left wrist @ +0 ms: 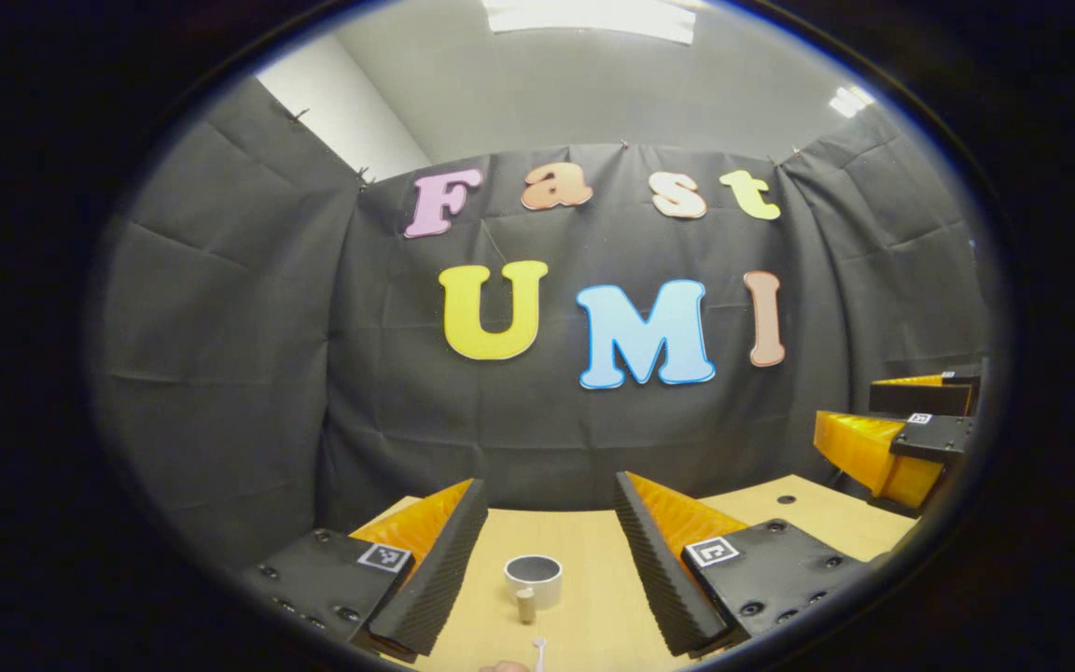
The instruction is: Put the toothbrush and toothpaste on the desktop into the cup, then pick up the cup and place it on the coaster on the desktop.
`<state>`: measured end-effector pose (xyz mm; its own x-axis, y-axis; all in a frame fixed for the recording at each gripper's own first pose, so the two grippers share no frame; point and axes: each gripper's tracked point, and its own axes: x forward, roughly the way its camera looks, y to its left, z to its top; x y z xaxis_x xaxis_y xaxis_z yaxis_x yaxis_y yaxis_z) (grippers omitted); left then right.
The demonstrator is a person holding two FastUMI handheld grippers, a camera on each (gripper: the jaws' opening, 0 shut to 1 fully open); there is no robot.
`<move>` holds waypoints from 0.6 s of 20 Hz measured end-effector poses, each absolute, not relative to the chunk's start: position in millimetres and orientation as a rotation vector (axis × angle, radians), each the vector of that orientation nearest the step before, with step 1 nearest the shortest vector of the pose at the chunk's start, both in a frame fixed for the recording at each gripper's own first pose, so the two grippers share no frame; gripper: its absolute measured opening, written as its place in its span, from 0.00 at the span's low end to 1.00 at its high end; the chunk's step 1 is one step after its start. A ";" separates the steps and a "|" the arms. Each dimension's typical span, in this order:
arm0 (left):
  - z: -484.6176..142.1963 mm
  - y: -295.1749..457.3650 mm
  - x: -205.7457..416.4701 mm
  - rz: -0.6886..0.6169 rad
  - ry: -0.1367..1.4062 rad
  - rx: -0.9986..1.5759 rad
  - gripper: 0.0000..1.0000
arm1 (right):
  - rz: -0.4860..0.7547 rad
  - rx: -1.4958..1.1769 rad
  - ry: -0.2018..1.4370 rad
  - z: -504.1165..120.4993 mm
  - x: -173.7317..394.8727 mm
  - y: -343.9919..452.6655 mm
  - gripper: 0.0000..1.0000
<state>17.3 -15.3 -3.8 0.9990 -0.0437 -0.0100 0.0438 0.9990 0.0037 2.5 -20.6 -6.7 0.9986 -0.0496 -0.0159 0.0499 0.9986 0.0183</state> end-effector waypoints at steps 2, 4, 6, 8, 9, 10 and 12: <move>-6.0 -17.0 20.9 -0.050 0.016 0.004 0.91 | -0.055 0.014 0.027 -11.3 3.9 -22.6 0.93; -7.3 -18.4 24.3 -0.058 0.021 -0.001 0.91 | -0.057 0.012 0.035 -13.9 6.7 -22.7 0.93; -11.3 -19.3 29.1 -0.068 0.034 -0.008 0.91 | -0.054 0.014 0.041 -14.9 9.8 -22.1 0.93; -15.9 -22.8 32.7 -0.088 0.051 -0.014 0.91 | -0.048 0.018 0.047 -15.0 13.0 -20.5 0.93; -18.3 -22.4 35.2 -0.092 0.064 -0.010 0.91 | -0.045 0.019 0.054 -15.9 14.1 -19.7 0.93; -24.5 -21.3 37.3 -0.094 0.083 0.002 0.91 | -0.040 0.022 0.066 -19.8 15.5 -18.7 0.93; -33.2 -22.7 42.4 -0.106 0.117 0.020 0.91 | -0.020 0.034 0.104 -29.1 19.1 -12.9 0.93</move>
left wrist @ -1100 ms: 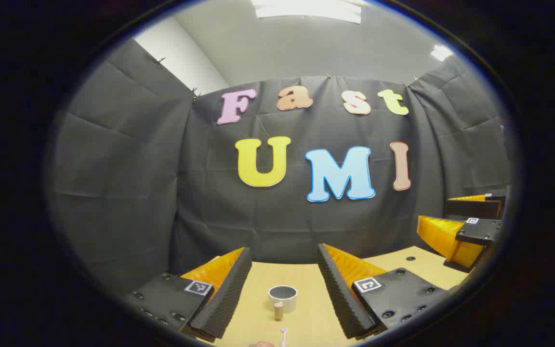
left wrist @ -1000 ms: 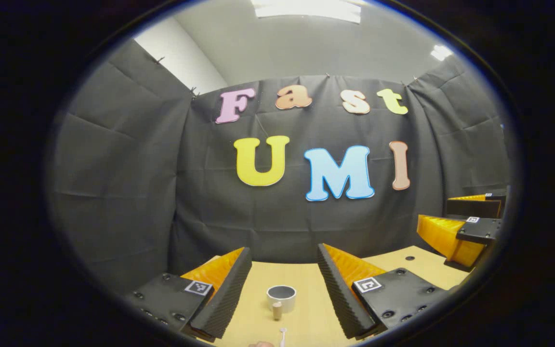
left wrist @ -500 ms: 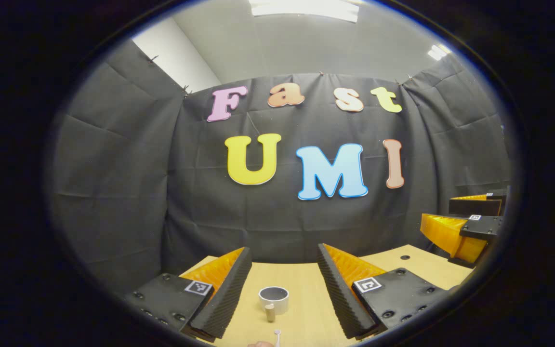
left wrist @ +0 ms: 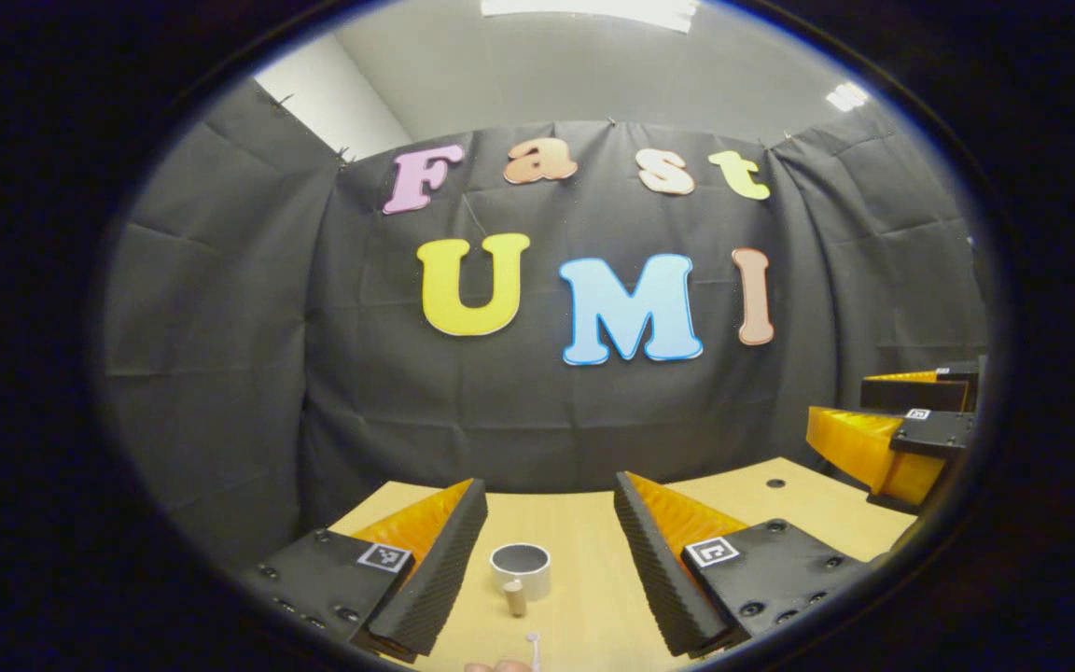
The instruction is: Put the toothbrush and toothpaste on the desktop into the cup, then pick up the cup and place it on the coaster on the desktop.
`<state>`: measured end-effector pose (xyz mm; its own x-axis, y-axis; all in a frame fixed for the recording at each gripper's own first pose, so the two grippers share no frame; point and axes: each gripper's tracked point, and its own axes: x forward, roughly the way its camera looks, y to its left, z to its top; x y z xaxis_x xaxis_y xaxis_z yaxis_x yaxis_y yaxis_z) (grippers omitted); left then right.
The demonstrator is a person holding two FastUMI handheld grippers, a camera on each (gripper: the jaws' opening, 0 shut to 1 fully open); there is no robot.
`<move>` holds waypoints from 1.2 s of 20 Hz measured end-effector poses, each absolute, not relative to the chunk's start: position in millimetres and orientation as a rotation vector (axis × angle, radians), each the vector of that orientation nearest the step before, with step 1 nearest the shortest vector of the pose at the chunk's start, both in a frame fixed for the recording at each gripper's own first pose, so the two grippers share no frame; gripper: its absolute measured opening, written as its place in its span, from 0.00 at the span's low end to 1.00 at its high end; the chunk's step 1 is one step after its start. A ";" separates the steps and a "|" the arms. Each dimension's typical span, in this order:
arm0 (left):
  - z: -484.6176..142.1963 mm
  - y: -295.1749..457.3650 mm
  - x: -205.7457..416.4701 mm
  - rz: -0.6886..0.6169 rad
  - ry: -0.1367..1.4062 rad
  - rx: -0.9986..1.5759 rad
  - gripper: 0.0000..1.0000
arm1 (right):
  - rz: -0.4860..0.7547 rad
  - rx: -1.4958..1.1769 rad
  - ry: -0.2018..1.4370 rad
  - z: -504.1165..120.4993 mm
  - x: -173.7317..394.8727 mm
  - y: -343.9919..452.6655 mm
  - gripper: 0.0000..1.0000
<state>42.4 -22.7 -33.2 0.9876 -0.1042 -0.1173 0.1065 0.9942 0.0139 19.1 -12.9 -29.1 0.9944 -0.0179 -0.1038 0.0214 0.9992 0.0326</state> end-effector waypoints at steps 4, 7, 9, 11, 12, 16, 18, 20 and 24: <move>-59.3 -24.3 50.5 -0.130 0.214 0.014 0.91 | 0.002 0.059 0.227 -60.1 22.9 -4.6 0.93; -86.0 -23.0 54.8 -0.129 0.301 0.012 0.91 | 0.026 0.053 0.314 -81.7 25.6 3.6 0.93; -105.9 -21.1 55.9 -0.130 0.367 0.007 0.91 | 0.040 0.023 0.362 -95.2 26.6 8.1 0.93; -124.7 -18.0 57.2 -0.131 0.436 0.008 0.91 | 0.058 0.008 0.414 -111.0 25.9 14.8 0.93; -133.5 -16.5 56.2 -0.130 0.468 0.010 0.91 | 0.067 0.009 0.446 -121.8 24.8 17.2 0.93; -185.9 -9.3 53.7 -0.137 0.647 -0.001 0.91 | 0.101 0.036 0.601 -161.8 19.7 29.0 0.93; -212.1 -9.4 48.8 -0.144 0.741 -0.016 0.91 | 0.114 0.043 0.670 -180.0 17.5 32.6 0.93; -231.9 -10.6 41.2 -0.156 0.812 -0.023 0.91 | 0.123 0.047 0.734 -196.3 12.2 34.6 0.93; -260.4 -3.8 31.3 -0.174 0.915 0.009 0.94 | 0.147 0.058 0.875 -228.6 3.3 40.1 0.93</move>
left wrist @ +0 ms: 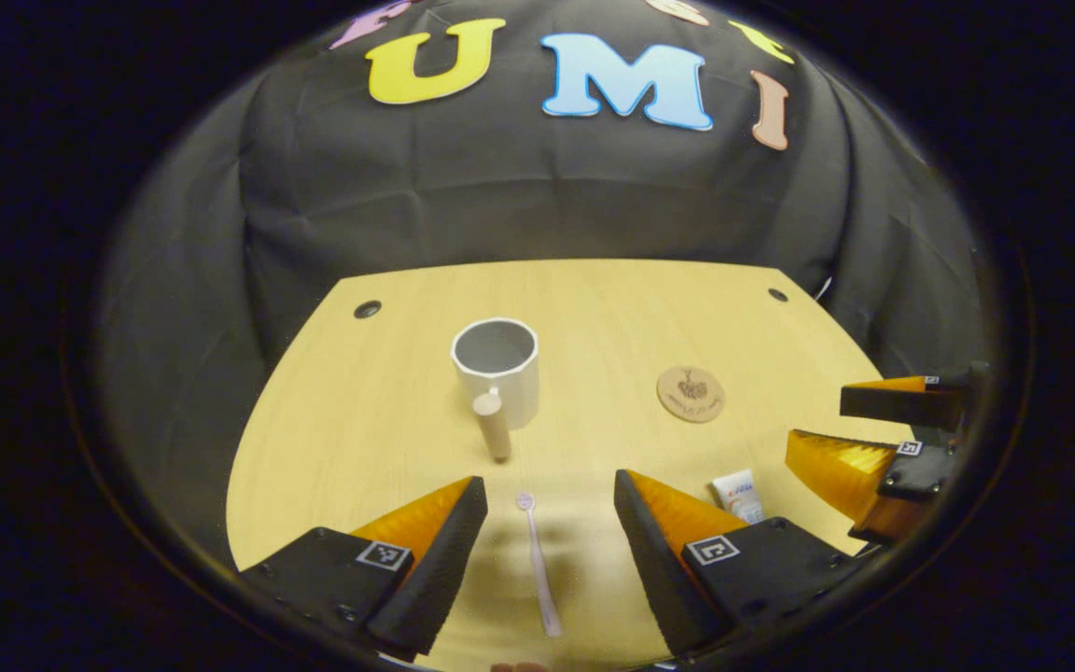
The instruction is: Put the toothbrush and toothpaste on the desktop into the cup, then pick up the cup and place it on the coaster on the desktop.
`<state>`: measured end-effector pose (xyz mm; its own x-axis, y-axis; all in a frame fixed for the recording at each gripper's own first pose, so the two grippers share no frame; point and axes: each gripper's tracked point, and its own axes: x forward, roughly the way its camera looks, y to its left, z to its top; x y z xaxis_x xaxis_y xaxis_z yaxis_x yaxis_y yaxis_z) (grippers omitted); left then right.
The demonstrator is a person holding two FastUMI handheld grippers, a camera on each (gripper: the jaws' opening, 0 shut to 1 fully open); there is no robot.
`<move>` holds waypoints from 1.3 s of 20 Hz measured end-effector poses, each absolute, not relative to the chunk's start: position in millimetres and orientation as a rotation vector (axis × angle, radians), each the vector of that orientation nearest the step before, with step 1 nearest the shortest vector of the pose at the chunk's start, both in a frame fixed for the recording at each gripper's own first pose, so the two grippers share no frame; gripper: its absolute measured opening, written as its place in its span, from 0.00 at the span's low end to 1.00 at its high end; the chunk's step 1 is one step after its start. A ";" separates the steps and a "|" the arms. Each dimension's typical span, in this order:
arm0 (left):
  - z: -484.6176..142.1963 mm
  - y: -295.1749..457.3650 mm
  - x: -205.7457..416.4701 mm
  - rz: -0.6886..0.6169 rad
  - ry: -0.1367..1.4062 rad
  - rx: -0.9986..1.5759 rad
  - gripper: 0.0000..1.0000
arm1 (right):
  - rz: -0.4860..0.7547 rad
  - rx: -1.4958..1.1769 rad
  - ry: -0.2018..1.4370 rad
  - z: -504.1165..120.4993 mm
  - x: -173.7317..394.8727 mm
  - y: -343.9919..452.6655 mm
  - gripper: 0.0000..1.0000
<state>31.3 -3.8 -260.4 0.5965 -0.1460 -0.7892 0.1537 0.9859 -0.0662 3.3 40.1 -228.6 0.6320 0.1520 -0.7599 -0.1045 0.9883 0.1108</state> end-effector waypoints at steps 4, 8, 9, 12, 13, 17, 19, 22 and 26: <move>-289.5 -0.2 15.5 -0.171 1.060 -0.014 0.91 | 0.158 0.065 1.009 -265.8 -10.1 46.5 0.93; -319.0 5.4 -0.6 -0.146 1.201 -0.039 0.92 | 0.162 0.106 1.162 -297.0 -27.2 49.1 0.94; -325.9 8.7 -4.3 -0.136 1.233 -0.038 0.92 | 0.161 0.118 1.204 -304.6 -32.6 50.4 0.94; -347.0 19.4 -15.7 -0.105 1.328 -0.033 0.92 | 0.149 0.154 1.310 -324.0 -48.0 52.2 0.95; -352.9 22.8 -20.5 -0.096 1.362 -0.031 0.92 | 0.146 0.156 1.336 -329.1 -51.2 51.9 0.95; -367.0 21.7 -40.7 -0.093 1.478 -0.048 0.93 | 0.146 0.159 1.411 -343.0 -59.9 51.1 0.95; -372.1 18.7 -44.9 -0.090 1.501 -0.043 0.93 | 0.147 0.161 1.432 -347.1 -60.9 52.3 0.95; -377.7 14.5 -48.7 -0.085 1.533 -0.051 0.93 | 0.154 0.171 1.456 -351.2 -60.9 56.5 0.95; -383.5 12.3 -50.9 -0.071 1.559 -0.050 0.92 | 0.156 0.176 1.480 -357.1 -59.5 58.2 0.95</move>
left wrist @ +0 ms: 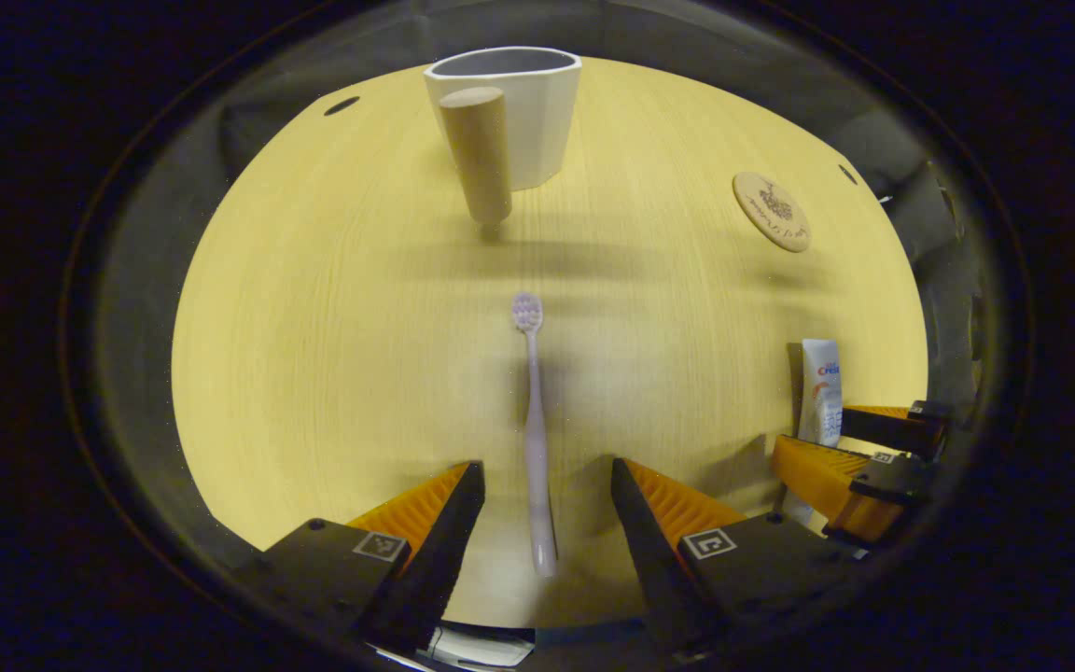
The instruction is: Put the toothbrush and toothpaste on the desktop into the cup, then pick up the cup and place it on the coaster on the desktop.
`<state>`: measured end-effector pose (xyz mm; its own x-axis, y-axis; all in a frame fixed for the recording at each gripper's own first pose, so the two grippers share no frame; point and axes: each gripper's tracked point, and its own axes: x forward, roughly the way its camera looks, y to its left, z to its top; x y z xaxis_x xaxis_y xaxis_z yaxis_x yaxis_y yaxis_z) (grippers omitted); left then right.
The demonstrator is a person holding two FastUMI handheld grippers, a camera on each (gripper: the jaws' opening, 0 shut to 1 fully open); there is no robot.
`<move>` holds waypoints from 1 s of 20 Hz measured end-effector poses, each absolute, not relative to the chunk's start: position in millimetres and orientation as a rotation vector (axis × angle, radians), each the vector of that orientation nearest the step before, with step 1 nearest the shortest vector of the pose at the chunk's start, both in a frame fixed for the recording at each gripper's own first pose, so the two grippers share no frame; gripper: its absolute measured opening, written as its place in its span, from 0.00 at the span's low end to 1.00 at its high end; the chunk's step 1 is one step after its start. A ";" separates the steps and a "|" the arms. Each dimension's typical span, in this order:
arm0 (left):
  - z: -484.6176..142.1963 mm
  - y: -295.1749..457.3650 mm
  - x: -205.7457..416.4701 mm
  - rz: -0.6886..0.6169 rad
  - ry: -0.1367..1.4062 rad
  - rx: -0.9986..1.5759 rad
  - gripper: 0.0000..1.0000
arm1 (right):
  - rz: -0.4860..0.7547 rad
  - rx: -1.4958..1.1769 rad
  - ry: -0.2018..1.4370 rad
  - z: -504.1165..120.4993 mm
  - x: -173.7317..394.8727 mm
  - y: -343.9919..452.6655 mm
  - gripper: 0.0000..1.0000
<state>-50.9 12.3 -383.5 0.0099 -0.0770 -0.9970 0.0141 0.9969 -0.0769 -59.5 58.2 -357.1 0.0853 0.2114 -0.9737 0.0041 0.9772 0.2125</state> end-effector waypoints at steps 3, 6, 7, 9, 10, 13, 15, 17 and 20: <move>-385.6 18.5 -47.0 -0.054 1.561 -0.009 0.77 | 0.145 0.175 1.488 -358.7 -57.1 55.0 0.93; -385.6 17.3 -45.8 -0.067 1.564 0.006 0.70 | 0.122 0.176 1.505 -360.8 -57.3 51.0 0.83; -384.1 15.2 -45.1 -0.071 1.561 0.007 0.63 | 0.117 0.180 1.514 -359.7 -57.8 50.1 0.76; -384.6 12.1 -42.5 -0.074 1.558 0.009 0.49 | 0.109 0.194 1.516 -359.4 -56.0 48.1 0.71; -384.8 11.7 -42.4 -0.074 1.555 0.004 0.42 | 0.091 0.203 1.527 -362.0 -58.6 46.9 0.55; -384.5 11.5 -42.4 -0.093 1.549 0.014 0.31 | 0.073 0.239 1.532 -364.1 -58.3 44.4 0.48; -382.3 9.8 -40.5 -0.088 1.536 0.003 0.22 | 0.083 0.255 1.536 -362.5 -57.4 42.8 0.38; -380.1 8.5 -40.6 -0.107 1.527 0.014 0.16 | 0.073 0.289 1.539 -360.7 -57.7 43.3 0.27; -381.7 9.7 -39.3 -0.133 1.499 0.029 0.12 | 0.092 0.318 1.523 -359.9 -58.4 42.2 0.27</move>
<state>-39.3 9.7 -381.7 0.0655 -0.0700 -0.9954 0.1062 0.9924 -0.0627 -58.4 42.2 -359.9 0.0529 0.2560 -0.9652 0.1375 0.9555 0.2610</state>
